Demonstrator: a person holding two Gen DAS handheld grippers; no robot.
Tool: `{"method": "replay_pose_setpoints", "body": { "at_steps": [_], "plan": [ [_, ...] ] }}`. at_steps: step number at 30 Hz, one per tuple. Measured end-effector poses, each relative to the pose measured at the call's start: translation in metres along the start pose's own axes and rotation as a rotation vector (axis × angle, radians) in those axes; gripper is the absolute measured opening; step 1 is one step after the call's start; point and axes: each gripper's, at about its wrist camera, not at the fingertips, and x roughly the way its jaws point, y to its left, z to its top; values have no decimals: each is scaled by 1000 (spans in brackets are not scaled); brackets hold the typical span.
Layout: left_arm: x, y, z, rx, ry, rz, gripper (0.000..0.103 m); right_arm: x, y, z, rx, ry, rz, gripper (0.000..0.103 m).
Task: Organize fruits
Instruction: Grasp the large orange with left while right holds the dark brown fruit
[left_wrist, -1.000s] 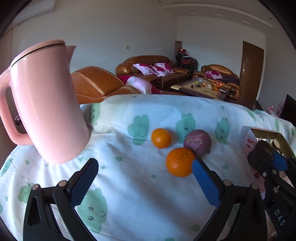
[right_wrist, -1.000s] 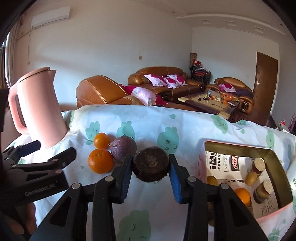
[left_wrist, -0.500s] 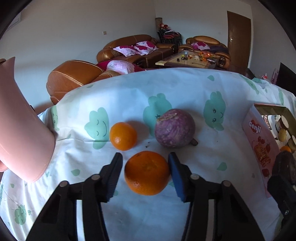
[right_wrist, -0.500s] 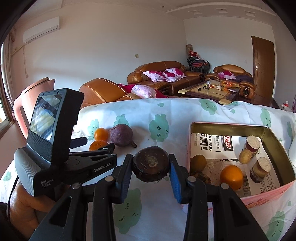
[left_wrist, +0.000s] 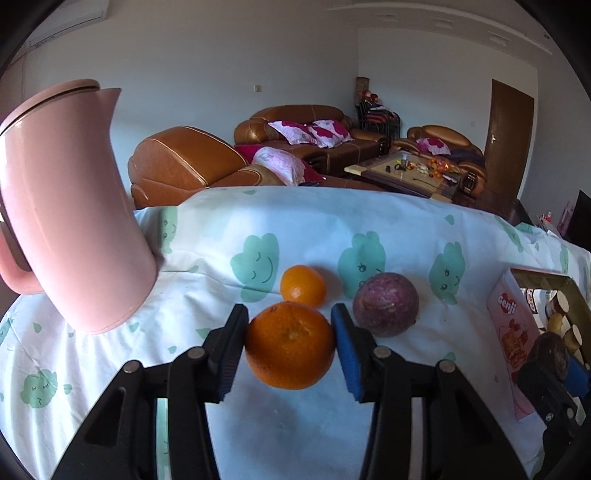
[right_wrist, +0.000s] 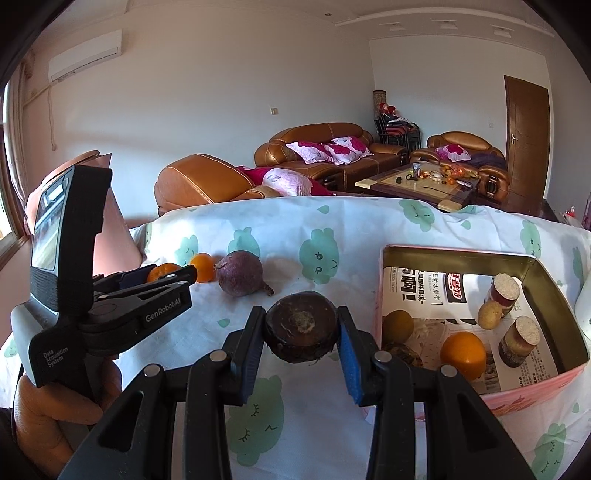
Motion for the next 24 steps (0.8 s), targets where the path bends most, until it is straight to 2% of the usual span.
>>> {"method": "replay_pose_setpoints", "body": {
  "at_steps": [4, 8, 14, 24],
  "plan": [
    [-18, 4, -11, -40, -48, 24, 48, -4, 5, -1, -21, -20, -12, 40],
    [-35, -3, -19, -31, -93, 43, 48, -7, 8, -1, -42, -43, -23, 40],
    [-50, -14, -30, -16, -106, 46, 48, -14, 13, -2, -69, -70, -46, 40],
    [-73, -37, -45, 20, -129, 60, 48, -32, -5, -11, -66, -71, -65, 40]
  ]
}}
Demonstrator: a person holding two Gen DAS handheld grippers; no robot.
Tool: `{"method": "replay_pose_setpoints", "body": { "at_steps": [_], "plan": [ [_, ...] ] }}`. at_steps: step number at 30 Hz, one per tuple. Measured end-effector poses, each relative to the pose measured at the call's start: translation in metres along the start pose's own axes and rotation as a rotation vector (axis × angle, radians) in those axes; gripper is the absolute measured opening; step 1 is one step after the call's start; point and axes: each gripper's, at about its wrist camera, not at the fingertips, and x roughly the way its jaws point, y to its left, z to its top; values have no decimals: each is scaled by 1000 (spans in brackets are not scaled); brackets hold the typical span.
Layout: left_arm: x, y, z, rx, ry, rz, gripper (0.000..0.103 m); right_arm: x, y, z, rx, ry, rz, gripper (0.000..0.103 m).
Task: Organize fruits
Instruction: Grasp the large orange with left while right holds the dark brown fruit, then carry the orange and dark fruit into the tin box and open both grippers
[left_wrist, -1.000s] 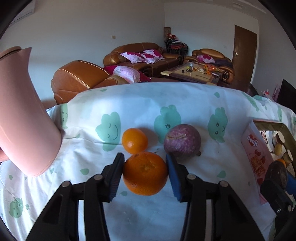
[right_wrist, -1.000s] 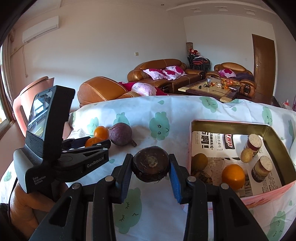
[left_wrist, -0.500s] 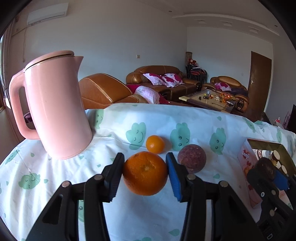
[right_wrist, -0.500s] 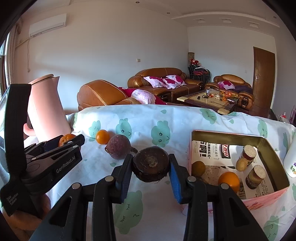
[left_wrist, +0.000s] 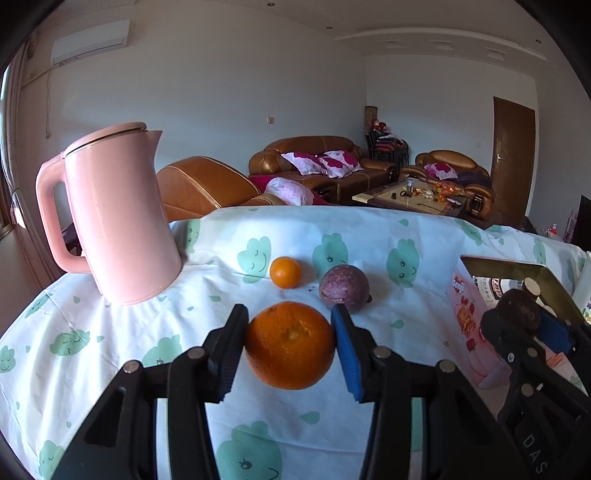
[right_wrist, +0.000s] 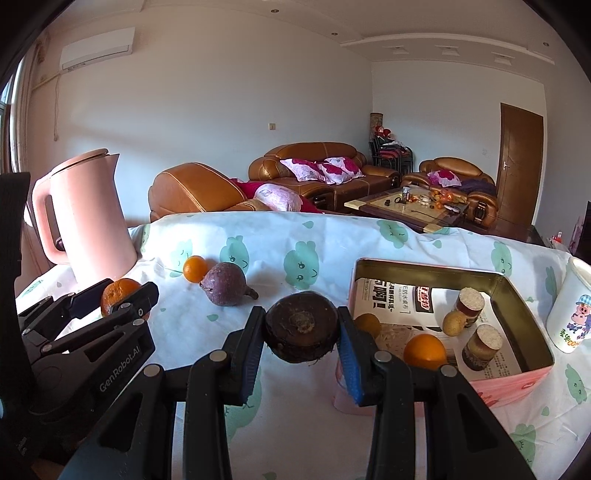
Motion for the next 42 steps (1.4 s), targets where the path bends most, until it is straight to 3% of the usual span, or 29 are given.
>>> {"method": "replay_pose_setpoints", "body": {
  "at_steps": [19, 33, 42],
  "plan": [
    [-26, -70, 2, 77, -37, -118, 48, -28, -75, -4, 36, -42, -94, 40],
    [-26, -139, 22, 127, -74, -233, 48, -32, -154, 6, 152, -82, -249, 40],
    [-4, -184, 28, 158, -19, -300, 48, -4, -184, 8, 208, -14, -260, 40]
  ]
}}
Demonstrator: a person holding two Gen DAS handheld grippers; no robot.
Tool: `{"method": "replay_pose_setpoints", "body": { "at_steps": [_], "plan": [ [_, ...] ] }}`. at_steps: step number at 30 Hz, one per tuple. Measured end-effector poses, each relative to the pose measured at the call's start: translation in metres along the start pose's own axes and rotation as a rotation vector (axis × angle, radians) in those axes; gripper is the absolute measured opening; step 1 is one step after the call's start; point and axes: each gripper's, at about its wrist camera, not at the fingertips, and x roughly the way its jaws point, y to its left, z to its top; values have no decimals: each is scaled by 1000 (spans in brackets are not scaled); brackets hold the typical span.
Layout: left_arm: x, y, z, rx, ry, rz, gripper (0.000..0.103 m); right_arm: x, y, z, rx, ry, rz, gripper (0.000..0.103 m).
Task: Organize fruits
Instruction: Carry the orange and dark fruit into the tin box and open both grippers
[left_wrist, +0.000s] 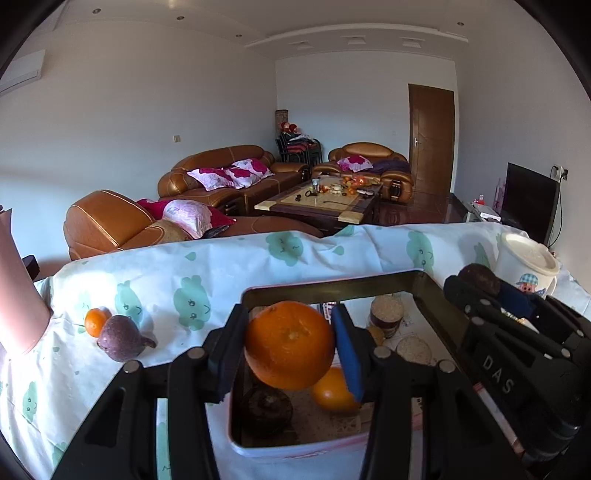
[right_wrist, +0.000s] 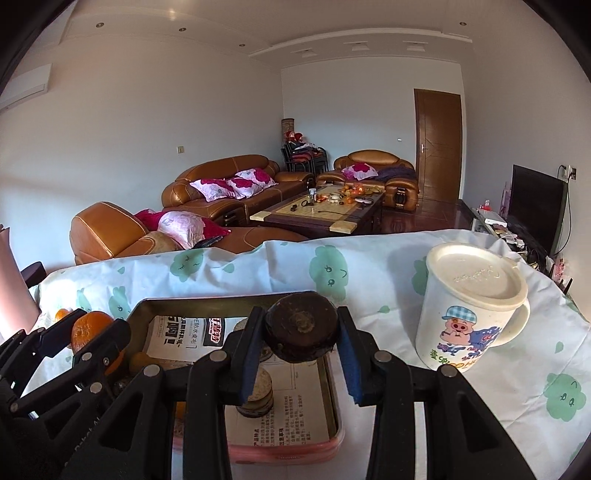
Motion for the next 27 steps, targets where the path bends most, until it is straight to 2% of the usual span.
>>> {"method": "replay_pose_setpoints", "body": {
  "at_steps": [10, 13, 16, 18, 22, 23, 24, 25, 26, 27],
  "plan": [
    [37, 0, -4, -24, 114, 1, 48, 33, 6, -2, -5, 127, 89, 41],
    [36, 6, -5, -56, 119, -9, 48, 41, -1, -4, 52, 170, 194, 41],
    [28, 9, -6, -69, 85, 8, 55, 43, -7, -5, 103, 182, 276, 42],
    [23, 11, -4, -63, 76, 41, 67, 41, -10, -5, 139, 190, 335, 42],
    [11, 22, -2, -99, 56, 52, 80, 38, -16, -3, 194, 185, 403, 44],
    [7, 25, -2, -109, 47, 49, 89, 36, -18, -3, 213, 175, 419, 48],
    [5, 27, -2, -112, 42, 40, 103, 35, -21, -2, 233, 160, 429, 56],
    [1, 28, -2, -110, 28, 32, 103, 33, -23, -1, 249, 144, 438, 63],
    [-2, 27, -3, -103, 14, 28, 103, 29, -25, -1, 264, 123, 438, 80],
    [-4, 26, -3, -88, 5, 29, 103, 25, -26, 0, 272, 99, 428, 87]
  ]
}}
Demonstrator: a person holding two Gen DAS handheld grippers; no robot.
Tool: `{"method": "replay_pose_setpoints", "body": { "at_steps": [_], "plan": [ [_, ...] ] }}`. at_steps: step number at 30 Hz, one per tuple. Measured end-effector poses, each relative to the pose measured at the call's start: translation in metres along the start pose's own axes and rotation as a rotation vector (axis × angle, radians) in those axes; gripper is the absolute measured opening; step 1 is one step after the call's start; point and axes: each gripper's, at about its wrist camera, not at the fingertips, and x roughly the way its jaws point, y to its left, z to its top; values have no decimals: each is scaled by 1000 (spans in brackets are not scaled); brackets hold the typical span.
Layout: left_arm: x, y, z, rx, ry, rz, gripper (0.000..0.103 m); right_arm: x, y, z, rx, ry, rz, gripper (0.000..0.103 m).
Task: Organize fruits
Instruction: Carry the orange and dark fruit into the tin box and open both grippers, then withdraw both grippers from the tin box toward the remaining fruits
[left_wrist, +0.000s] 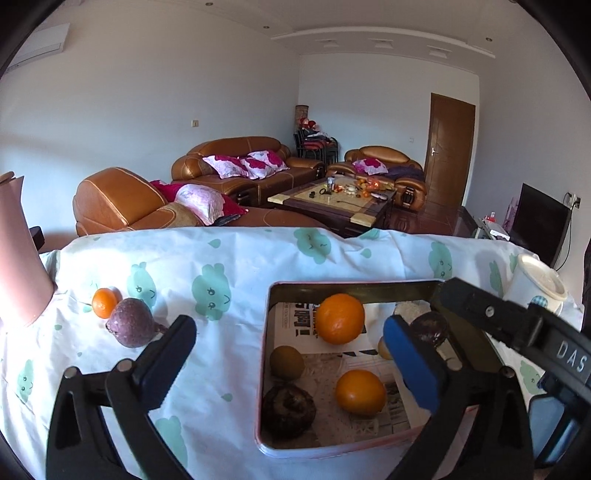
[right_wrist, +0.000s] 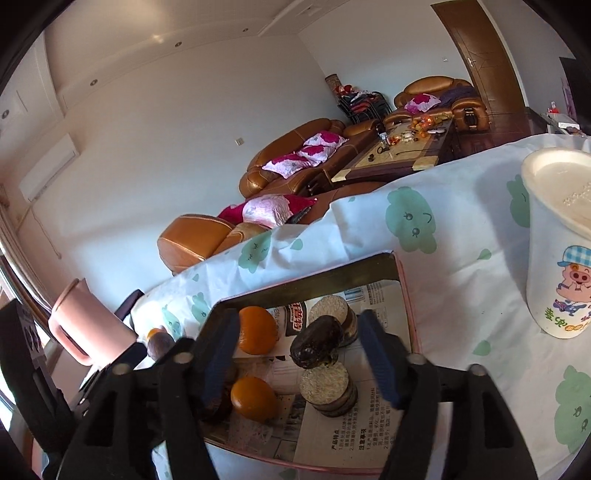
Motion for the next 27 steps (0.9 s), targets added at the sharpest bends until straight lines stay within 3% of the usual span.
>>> {"method": "replay_pose_setpoints", "body": {
  "at_steps": [3, 7, 12, 14, 17, 22, 24, 27],
  "plan": [
    [-9, -3, -3, 45, -30, 32, 103, -9, 8, -1, -43, -45, -38, 87],
    [-17, 9, -5, 25, -64, 69, 103, -19, 17, -4, -114, -110, -148, 87],
    [-18, 34, -8, -12, -93, 201, 103, -34, 32, -10, -246, -218, -259, 87],
    [-17, 38, -11, -11, -88, 243, 103, -33, 39, -14, -293, -223, -283, 87],
    [-19, 44, -13, -29, -82, 233, 103, -27, 46, -17, -329, -196, -310, 87],
    [-27, 45, -18, -24, -88, 218, 103, -34, 58, -25, -382, -247, -353, 88],
    [-26, 45, -18, -17, -66, 213, 103, -32, 62, -27, -392, -235, -353, 94],
    [-29, 45, -21, -14, -50, 201, 103, -34, 65, -30, -386, -241, -366, 95]
  ]
}}
